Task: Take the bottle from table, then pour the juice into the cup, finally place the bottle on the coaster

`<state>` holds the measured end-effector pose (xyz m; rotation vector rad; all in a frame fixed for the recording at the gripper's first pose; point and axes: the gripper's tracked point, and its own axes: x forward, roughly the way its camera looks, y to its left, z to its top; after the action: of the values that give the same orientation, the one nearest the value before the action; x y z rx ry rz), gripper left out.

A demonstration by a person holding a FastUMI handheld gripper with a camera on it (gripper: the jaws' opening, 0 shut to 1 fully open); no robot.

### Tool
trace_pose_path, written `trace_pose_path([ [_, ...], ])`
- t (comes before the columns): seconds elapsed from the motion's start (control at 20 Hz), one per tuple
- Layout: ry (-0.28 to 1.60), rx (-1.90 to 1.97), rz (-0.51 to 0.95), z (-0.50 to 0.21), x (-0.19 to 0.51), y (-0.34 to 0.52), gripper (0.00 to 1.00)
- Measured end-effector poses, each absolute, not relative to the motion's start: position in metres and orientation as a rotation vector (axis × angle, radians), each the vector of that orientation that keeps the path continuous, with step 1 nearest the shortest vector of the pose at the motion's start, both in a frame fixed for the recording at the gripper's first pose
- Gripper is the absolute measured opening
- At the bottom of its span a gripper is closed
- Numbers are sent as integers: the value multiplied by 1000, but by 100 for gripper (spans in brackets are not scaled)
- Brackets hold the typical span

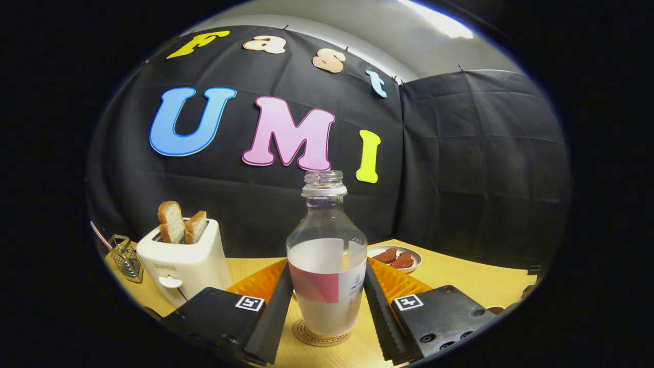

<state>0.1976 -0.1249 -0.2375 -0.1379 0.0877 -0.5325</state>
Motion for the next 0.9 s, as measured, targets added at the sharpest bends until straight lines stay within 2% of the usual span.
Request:
trace_pose_path([
  [0.9, 143, -78, -529, -290, 219, -139, 77],
])
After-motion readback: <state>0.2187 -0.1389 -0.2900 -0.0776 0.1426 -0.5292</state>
